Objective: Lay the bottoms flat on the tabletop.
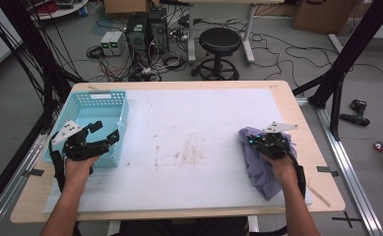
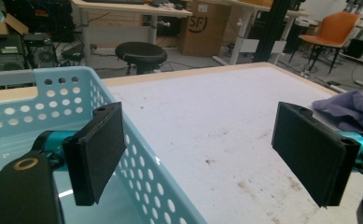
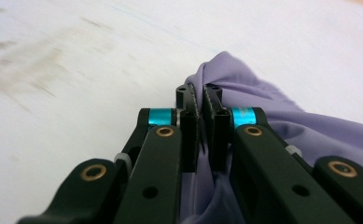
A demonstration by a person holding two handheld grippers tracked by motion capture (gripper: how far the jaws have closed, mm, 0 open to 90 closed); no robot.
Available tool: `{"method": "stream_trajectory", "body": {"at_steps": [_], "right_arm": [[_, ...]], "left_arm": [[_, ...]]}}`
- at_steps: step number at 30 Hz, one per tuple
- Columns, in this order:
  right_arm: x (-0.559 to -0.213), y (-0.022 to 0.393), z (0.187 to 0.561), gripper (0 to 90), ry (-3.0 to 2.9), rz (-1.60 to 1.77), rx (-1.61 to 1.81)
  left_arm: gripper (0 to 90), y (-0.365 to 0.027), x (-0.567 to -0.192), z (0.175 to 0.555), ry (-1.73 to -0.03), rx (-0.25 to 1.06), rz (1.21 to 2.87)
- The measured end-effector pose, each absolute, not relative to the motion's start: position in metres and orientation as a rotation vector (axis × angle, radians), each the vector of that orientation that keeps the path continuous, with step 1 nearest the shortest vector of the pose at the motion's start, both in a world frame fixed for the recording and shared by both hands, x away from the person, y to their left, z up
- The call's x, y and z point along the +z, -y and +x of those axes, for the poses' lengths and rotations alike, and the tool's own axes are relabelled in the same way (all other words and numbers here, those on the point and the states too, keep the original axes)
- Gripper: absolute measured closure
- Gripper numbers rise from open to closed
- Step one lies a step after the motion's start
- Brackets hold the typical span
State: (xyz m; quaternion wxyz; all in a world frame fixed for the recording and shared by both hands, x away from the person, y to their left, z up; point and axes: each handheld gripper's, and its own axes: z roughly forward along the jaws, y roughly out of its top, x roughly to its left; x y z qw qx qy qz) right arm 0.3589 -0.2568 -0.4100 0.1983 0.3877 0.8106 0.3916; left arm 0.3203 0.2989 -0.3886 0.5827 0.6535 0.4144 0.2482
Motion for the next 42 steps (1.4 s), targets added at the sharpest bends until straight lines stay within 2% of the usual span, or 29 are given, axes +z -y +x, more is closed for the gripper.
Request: {"method": "stream_trajectory", "body": {"at_steps": [18,19,21,24,26,30,33,42], "right_arm": [[-0.384,0.134,0.394,86.2,-2.420,0.740,1.608],[-0.383,0.131,0.394,84.2,-2.407,0.732,1.632],[-0.382,0.131,0.394,69.9,-2.368,0.775,1.595],[-0.380,0.145,0.395,53.4,-2.329,0.873,1.508],[-0.379,0.160,0.392,46.9,-2.285,0.924,1.421],[-0.388,0.192,0.384,41.7,-2.283,0.982,1.178],[-0.399,0.207,0.377,38.3,-2.321,1.022,1.172],[-0.421,0.169,0.360,38.9,-2.422,0.894,1.253]], "left_arm": [[18.4,-0.283,-0.388,0.320,-0.944,0.564,1.532],[18.4,-0.280,-0.389,0.321,-0.940,0.560,1.532],[18.4,-0.275,-0.389,0.322,-0.932,0.553,1.534],[18.6,-0.267,-0.390,0.323,-0.916,0.543,1.541],[20.6,-0.262,-0.390,0.324,-0.900,0.526,1.548],[20.8,-0.253,-0.392,0.325,-0.879,0.509,1.563],[20.8,-0.249,-0.394,0.327,-0.875,0.516,1.563],[22.0,-0.240,-0.397,0.329,-0.863,0.514,1.565]]}}
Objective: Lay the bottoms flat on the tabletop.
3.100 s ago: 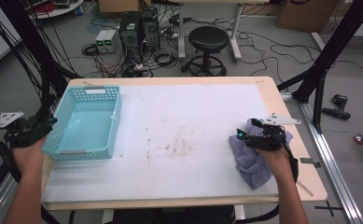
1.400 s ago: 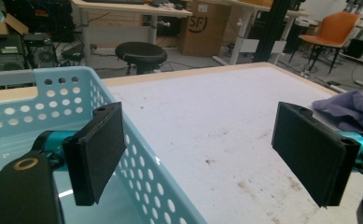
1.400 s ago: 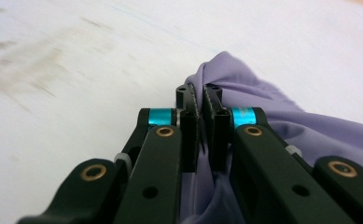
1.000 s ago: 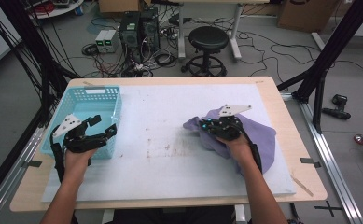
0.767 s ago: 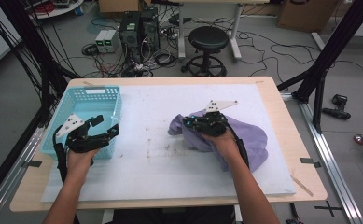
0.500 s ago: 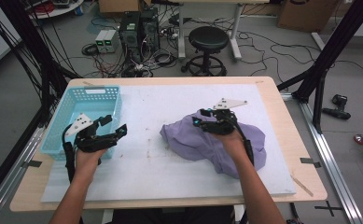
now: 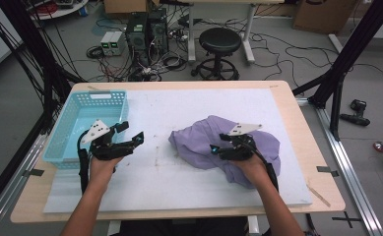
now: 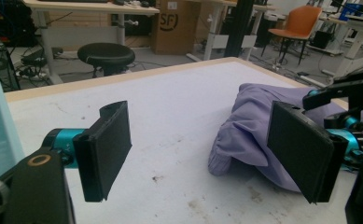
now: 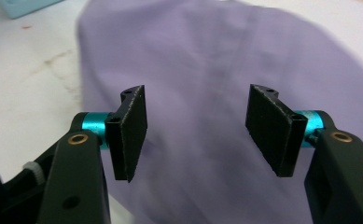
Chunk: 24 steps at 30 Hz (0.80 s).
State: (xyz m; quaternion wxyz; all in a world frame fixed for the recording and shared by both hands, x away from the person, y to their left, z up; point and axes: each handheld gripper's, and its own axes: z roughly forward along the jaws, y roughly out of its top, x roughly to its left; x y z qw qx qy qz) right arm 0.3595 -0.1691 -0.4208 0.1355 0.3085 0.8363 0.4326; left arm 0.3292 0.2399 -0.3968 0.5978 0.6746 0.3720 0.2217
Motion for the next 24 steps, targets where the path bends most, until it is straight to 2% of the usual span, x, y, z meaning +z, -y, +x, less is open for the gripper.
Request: {"method": "stream_trajectory", "body": {"at_steps": [7,8,11,13,14,17,24], "right_arm": [[-0.434,0.121,0.361,37.6,-2.539,0.746,1.250],[-0.436,0.117,0.363,41.1,-2.555,0.746,1.246],[-0.443,0.109,0.368,59.6,-2.596,0.760,1.135],[-0.445,0.110,0.372,83.4,-2.617,0.782,1.083],[-0.443,0.112,0.373,87.5,-2.602,0.777,1.092],[-0.431,0.124,0.371,88.8,-2.522,0.797,1.180],[-0.405,0.186,0.373,88.9,-2.330,0.960,1.199]], "left_arm": [[22.0,-0.236,-0.399,0.328,-0.868,0.517,1.564],[22.0,-0.235,-0.400,0.328,-0.868,0.516,1.565],[21.9,-0.233,-0.401,0.328,-0.867,0.510,1.566],[22.0,-0.232,-0.401,0.327,-0.865,0.511,1.569],[21.9,-0.231,-0.401,0.327,-0.865,0.510,1.569],[21.9,-0.230,-0.402,0.328,-0.862,0.505,1.576],[21.9,-0.226,-0.405,0.326,-0.846,0.509,1.570]]}}
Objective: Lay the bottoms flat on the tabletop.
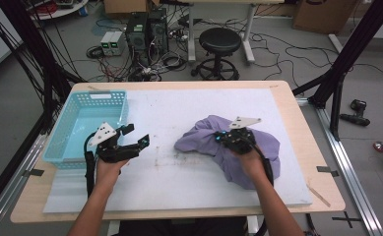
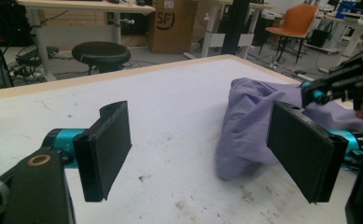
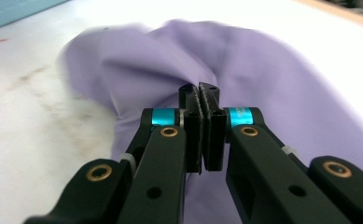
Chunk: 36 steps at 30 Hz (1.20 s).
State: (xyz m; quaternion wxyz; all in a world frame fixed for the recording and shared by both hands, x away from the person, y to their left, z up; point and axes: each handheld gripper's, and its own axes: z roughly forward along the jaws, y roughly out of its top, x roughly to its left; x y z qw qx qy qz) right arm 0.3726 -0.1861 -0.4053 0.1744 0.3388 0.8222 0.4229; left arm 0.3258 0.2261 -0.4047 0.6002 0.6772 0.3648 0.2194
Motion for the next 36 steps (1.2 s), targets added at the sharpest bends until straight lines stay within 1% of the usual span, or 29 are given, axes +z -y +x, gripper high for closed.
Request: {"method": "stream_trajectory", "body": {"at_steps": [7,14,15,17,18,19,21,25,28,32,36], "right_arm": [[-0.398,0.250,0.369,88.9,-2.168,1.123,1.081],[-0.407,0.301,0.370,88.8,-2.067,1.360,0.858],[-0.408,0.306,0.369,86.5,-2.050,1.385,0.852],[-0.408,0.312,0.366,67.6,-2.000,1.415,0.882],[-0.405,0.313,0.364,59.7,-1.961,1.422,0.926],[-0.402,0.312,0.362,53.9,-1.930,1.405,0.952],[-0.394,0.307,0.360,45.5,-1.892,1.365,1.037],[-0.382,0.285,0.363,39.2,-1.907,1.247,1.134],[-0.383,0.265,0.372,35.0,-1.962,1.220,1.131],[-0.402,0.241,0.390,30.9,-2.102,1.239,1.019],[-0.424,0.230,0.405,26.8,-2.176,1.291,0.881]], "left_arm": [[21.9,-0.224,-0.410,0.328,-0.847,0.498,1.581],[21.9,-0.224,-0.410,0.328,-0.842,0.490,1.579],[22.0,-0.224,-0.411,0.328,-0.841,0.490,1.579],[21.9,-0.224,-0.412,0.328,-0.843,0.487,1.577],[21.9,-0.224,-0.412,0.328,-0.842,0.486,1.577],[22.0,-0.224,-0.413,0.328,-0.844,0.484,1.575],[22.0,-0.224,-0.413,0.328,-0.844,0.484,1.580],[21.9,-0.225,-0.413,0.328,-0.846,0.485,1.571],[21.9,-0.227,-0.412,0.328,-0.847,0.484,1.567],[21.9,-0.226,-0.412,0.327,-0.847,0.479,1.566],[21.9,-0.227,-0.415,0.326,-0.853,0.477,1.565]]}}
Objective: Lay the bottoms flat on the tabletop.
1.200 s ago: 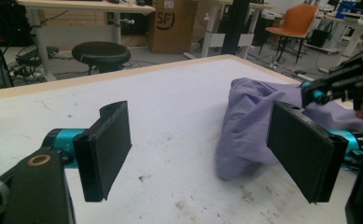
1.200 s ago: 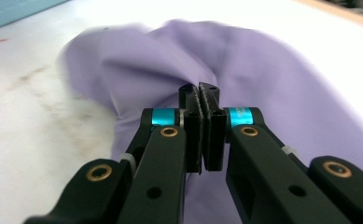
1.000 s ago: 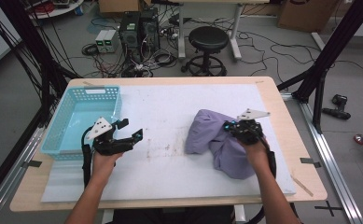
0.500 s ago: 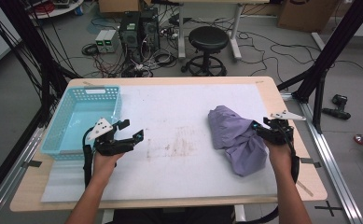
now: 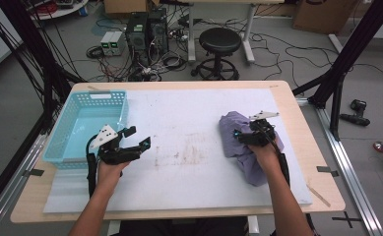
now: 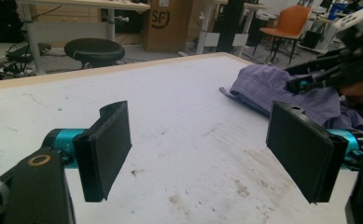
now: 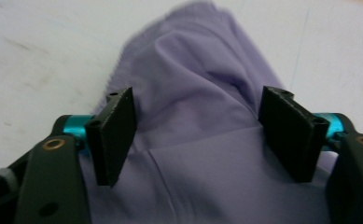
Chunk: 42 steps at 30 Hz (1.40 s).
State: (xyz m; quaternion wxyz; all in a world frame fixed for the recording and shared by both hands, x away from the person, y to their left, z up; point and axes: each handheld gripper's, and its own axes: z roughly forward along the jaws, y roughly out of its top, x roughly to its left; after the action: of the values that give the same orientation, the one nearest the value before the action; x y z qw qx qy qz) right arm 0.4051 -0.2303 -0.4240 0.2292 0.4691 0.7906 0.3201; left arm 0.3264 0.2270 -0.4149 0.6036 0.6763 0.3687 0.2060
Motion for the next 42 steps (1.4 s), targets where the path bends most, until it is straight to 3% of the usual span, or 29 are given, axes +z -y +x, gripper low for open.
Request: {"method": "stream_trajectory", "body": {"at_steps": [4,6,8,9,11,27,34,42], "right_arm": [[-0.436,0.230,0.413,32.2,-2.229,1.368,0.818],[-0.439,0.229,0.414,43.3,-2.274,1.358,0.769],[-0.438,0.225,0.412,68.2,-2.302,1.331,0.783],[-0.437,0.223,0.410,76.5,-2.334,1.310,0.807],[-0.438,0.214,0.407,79.0,-2.411,1.253,0.854],[-0.444,0.081,0.374,77.7,-2.747,0.801,1.267],[-0.427,0.095,0.368,41.9,-2.527,0.806,1.262],[-0.406,0.108,0.336,38.5,-2.465,0.578,1.326]], "left_arm": [[22.0,-0.229,-0.416,0.326,-0.860,0.478,1.565],[22.0,-0.229,-0.416,0.325,-0.860,0.478,1.561],[22.0,-0.230,-0.416,0.325,-0.861,0.483,1.558],[21.9,-0.230,-0.416,0.325,-0.862,0.483,1.558],[21.9,-0.231,-0.416,0.324,-0.864,0.484,1.556],[22.0,-0.244,-0.412,0.318,-0.872,0.506,1.532],[22.0,-0.248,-0.409,0.315,-0.875,0.514,1.525],[22.1,-0.246,-0.406,0.319,-0.872,0.514,1.522]]}}
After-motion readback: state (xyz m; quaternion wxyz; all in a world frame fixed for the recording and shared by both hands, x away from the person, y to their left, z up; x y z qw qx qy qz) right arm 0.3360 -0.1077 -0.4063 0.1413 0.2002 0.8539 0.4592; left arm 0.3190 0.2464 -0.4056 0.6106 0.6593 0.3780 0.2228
